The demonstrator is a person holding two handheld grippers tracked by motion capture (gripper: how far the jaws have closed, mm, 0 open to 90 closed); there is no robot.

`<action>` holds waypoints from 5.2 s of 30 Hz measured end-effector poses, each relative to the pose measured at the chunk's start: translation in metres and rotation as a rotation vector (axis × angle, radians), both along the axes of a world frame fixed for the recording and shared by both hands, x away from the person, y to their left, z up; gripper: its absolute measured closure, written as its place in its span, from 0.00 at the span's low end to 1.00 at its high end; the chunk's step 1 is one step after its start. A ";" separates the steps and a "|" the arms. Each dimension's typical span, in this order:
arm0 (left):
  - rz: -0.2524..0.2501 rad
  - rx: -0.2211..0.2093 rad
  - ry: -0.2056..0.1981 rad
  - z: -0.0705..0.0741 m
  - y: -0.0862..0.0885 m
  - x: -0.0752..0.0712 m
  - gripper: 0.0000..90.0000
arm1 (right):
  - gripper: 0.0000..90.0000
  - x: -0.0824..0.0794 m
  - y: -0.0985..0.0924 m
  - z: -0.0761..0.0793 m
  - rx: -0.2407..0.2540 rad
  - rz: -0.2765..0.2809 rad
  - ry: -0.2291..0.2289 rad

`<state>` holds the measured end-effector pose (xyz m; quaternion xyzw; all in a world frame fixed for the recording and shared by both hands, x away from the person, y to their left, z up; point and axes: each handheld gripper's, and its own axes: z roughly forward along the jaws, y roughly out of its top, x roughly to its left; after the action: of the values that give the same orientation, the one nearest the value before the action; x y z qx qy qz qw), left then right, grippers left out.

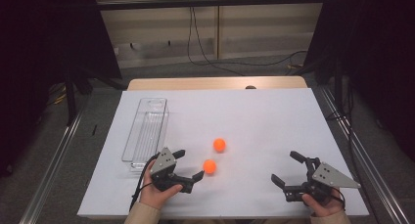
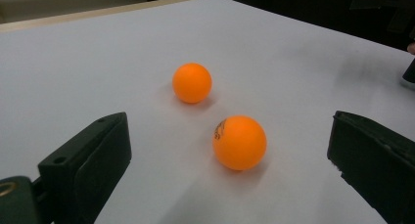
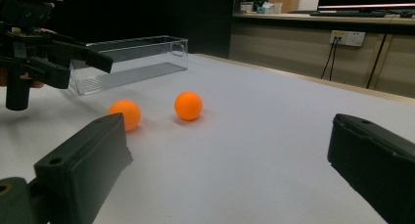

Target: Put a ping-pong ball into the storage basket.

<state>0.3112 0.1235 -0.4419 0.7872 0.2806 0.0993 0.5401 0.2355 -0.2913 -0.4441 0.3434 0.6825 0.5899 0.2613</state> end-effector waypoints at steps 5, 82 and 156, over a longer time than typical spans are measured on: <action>-0.004 0.010 0.009 -0.001 -0.004 0.001 0.03 | 0.01 0.000 0.000 0.000 0.002 0.003 0.001; -0.066 0.194 0.138 -0.010 -0.046 0.018 0.26 | 0.01 0.001 0.001 0.001 0.001 0.006 -0.006; -0.065 0.267 0.189 -0.017 -0.057 0.022 0.55 | 0.02 0.002 0.001 0.001 -0.003 0.011 -0.008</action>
<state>0.3333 0.0666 -0.4585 0.8665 0.2890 0.0435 0.4047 0.2375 -0.2905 -0.4431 0.3371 0.6842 0.5915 0.2613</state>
